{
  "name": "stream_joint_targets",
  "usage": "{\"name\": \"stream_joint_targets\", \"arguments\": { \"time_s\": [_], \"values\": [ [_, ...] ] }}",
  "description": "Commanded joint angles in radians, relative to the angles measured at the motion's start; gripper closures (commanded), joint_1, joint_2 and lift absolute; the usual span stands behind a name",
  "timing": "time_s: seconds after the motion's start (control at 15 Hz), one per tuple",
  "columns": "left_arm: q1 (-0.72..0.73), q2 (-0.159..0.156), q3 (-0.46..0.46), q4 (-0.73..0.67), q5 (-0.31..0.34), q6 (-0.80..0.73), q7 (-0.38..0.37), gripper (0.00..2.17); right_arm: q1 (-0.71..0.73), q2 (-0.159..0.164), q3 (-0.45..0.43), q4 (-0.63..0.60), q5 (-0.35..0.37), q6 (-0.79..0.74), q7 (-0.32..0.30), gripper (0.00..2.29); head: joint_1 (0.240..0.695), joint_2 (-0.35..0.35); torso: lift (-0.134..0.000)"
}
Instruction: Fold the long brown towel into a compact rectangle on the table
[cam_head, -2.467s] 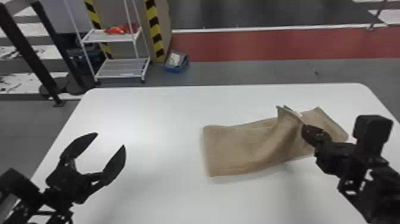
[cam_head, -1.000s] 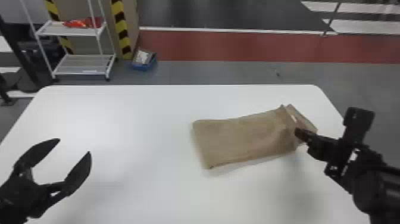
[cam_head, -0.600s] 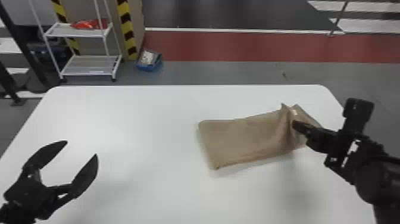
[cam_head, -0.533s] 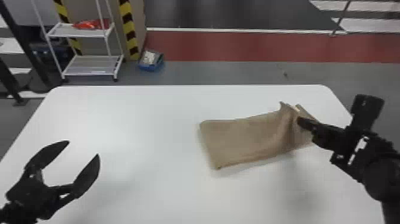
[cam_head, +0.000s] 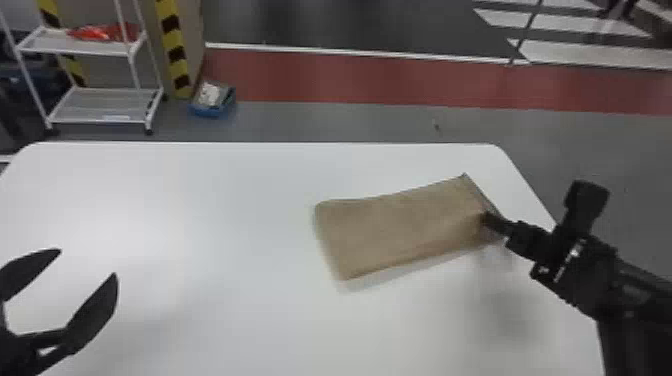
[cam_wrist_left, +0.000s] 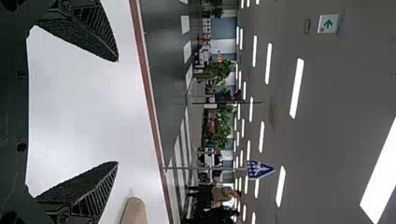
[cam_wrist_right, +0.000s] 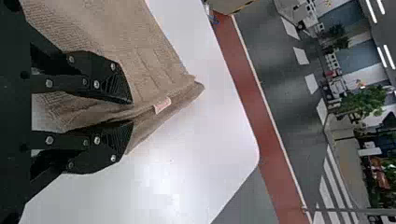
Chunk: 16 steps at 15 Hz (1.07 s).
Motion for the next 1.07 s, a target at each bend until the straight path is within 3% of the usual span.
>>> {"name": "stream_joint_targets", "arguments": {
  "time_s": [0.0,0.53,0.73,1.0],
  "values": [
    [0.000,-0.002,-0.001,0.006,-0.006,0.003,0.000,0.10,0.022,0.000,-0.007,0.026,-0.011,-0.035,0.011,0.03,0.695,-0.142,-0.123],
    [-0.010,-0.006,-0.007,0.012,-0.015,0.003,-0.002,0.10,0.062,-0.017,-0.078,-0.066,-0.078,0.035,0.032,0.06,0.695,-0.171,-0.123],
    [-0.011,-0.005,-0.007,0.014,-0.015,0.003,-0.002,0.10,0.041,-0.017,-0.078,-0.068,-0.080,0.041,0.027,0.07,0.695,-0.175,-0.123],
    [-0.017,0.000,-0.004,0.025,-0.012,0.003,0.000,0.10,-0.030,-0.035,-0.053,-0.042,-0.021,0.072,0.014,0.09,0.695,-0.177,-0.123]
  ]
}}
